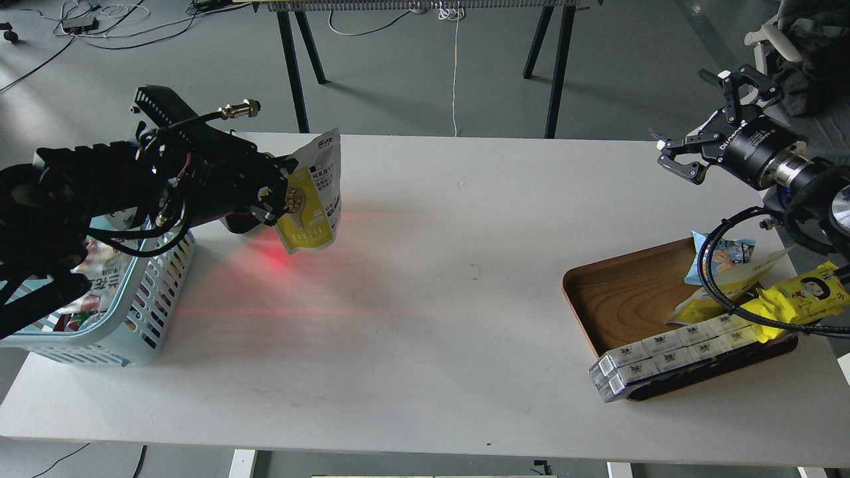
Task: Scan snack and place in basket
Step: 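Lift the packet up and over toward the blue basket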
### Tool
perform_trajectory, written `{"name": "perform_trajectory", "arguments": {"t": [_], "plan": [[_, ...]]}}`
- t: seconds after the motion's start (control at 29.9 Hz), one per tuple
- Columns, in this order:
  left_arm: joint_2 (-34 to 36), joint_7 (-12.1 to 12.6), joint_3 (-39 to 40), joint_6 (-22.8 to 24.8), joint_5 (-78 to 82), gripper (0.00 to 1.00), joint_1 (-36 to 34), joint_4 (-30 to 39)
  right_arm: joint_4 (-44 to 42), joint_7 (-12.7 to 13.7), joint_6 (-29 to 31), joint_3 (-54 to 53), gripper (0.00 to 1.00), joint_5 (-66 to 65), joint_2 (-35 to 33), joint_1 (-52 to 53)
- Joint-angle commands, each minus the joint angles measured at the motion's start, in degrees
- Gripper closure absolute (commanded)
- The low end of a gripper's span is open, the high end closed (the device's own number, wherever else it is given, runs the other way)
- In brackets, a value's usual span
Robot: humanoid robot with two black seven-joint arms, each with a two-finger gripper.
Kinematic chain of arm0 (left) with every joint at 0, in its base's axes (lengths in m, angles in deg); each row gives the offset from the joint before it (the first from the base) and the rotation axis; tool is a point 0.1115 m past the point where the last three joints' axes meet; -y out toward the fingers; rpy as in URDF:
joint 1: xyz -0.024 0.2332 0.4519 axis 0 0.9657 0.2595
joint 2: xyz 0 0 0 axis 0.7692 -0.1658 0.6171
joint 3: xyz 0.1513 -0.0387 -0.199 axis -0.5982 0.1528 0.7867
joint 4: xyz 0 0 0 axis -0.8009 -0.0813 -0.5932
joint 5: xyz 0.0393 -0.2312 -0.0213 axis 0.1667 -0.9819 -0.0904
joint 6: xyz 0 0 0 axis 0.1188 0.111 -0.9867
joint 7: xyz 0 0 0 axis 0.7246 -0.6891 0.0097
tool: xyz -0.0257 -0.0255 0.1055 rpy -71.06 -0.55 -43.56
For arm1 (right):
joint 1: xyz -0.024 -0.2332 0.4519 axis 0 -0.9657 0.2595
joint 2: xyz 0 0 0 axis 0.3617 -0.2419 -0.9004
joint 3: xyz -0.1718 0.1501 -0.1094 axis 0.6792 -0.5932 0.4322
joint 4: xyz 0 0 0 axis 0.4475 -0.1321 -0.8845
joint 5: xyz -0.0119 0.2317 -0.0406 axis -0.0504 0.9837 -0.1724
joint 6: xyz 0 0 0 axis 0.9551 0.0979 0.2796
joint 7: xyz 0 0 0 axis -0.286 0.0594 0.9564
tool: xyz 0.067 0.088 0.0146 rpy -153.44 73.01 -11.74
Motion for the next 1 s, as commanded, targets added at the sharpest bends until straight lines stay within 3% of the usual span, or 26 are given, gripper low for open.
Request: {"name": "perform_trajectory", "arguments": {"t": [0.0, 0.13, 0.27, 0.63, 0.73, 0.97], "plan": [[0.2, 0.0, 0.3, 0.0, 0.0, 1.0, -0.1, 0.0, 0.0, 0.1, 0.0, 0.0, 0.0, 0.0, 0.0, 0.0], [2.3, -0.6, 1.5, 0.0, -0.1, 1.0, -0.9, 0.0, 0.0, 0.1, 0.0, 0.0, 0.0, -0.1, 0.0, 0.0], [3.9, -1.9, 7.5, 0.0, -0.5, 1.0, -1.0, 0.0, 0.0, 0.1, 0.0, 0.0, 0.0, -0.1, 0.0, 0.1], [16.3, -10.7, 22.9, 0.0, -3.0, 1.0, -1.0, -0.5, 0.0, 0.1, 0.0, 0.0, 0.0, -0.1, 0.0, 0.1], [21.1, -12.7, 23.4, 0.0, -5.3, 1.0, -1.0, -1.4, 0.0, 0.1, 0.0, 0.0, 0.0, -0.1, 0.0, 0.1], [30.0, -14.4, 18.5, 0.0, -9.9, 1.0, -0.3, -6.2, 0.1, 0.0, 0.0, -0.1, 0.0, -0.1, 0.2, 0.3]]}}
